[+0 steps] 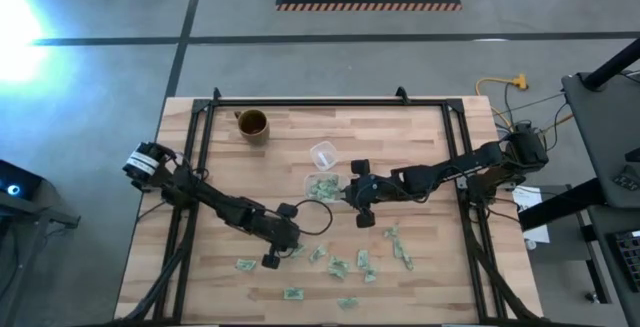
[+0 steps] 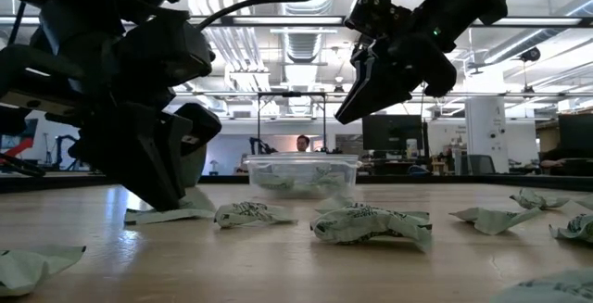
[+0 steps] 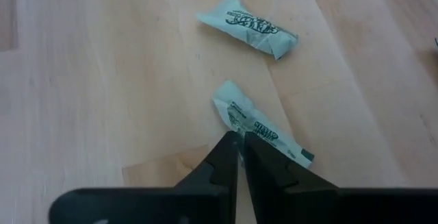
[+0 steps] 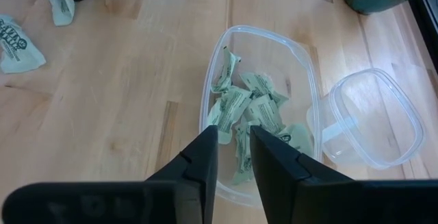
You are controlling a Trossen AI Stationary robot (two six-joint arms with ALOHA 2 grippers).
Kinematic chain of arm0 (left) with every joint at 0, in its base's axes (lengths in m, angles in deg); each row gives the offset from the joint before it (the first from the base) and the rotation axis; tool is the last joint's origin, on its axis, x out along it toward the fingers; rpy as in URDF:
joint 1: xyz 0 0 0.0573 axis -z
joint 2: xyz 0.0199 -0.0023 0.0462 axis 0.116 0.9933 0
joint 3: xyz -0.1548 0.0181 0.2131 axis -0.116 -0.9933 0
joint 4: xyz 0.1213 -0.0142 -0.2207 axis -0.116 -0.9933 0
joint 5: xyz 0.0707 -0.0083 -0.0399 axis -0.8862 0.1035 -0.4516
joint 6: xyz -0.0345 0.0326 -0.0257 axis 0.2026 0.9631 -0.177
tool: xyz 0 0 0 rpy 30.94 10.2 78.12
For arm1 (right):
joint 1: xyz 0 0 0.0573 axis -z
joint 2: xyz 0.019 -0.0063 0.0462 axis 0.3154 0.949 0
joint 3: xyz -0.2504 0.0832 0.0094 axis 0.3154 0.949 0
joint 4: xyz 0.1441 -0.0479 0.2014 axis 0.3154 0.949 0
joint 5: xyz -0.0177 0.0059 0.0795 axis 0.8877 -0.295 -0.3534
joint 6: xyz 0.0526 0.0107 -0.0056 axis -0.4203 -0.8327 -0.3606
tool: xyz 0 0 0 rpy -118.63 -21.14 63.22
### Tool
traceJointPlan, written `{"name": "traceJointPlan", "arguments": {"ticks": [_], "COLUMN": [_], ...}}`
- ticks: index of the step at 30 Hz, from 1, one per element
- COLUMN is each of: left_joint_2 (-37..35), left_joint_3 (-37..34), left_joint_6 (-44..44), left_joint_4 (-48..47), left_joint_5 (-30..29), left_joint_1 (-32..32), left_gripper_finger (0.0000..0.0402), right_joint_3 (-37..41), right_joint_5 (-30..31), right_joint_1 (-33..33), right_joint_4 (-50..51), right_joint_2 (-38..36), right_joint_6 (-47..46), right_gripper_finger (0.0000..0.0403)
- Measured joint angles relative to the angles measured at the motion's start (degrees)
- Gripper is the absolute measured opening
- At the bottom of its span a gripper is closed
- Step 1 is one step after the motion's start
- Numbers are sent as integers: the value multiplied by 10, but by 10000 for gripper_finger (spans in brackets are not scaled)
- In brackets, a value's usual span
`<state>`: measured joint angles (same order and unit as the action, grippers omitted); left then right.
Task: Pick and place Stevia / Truvia into bins
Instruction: Put the stevia packet into the bottom transparent container
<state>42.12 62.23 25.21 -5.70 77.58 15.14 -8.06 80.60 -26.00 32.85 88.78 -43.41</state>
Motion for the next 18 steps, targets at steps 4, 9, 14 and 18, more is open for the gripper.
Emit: {"name": "traceJointPlan", "arguments": {"ticks": [4,9,14,18], "left_joint_2": [-9,-32,-48,-50], "left_joint_3": [0,0,0,0], "left_joint_6": [14,30,26,10], "left_joint_4": [-4,-5,-6,-5], "left_joint_5": [-16,-59,-70,-58], "left_joint_1": [0,0,0,0], "left_gripper_finger": [8,8,8,12], "right_joint_3": [0,0,0,0], "right_joint_5": [0,0,0,0], "right_joint_1": [0,0,0,0], "right_joint_4": [0,0,0,0], "right_joint_2": [0,0,0,0], "right_joint_6": [0,2,1,0], "right_gripper_finger": [73,68,73,78]}}
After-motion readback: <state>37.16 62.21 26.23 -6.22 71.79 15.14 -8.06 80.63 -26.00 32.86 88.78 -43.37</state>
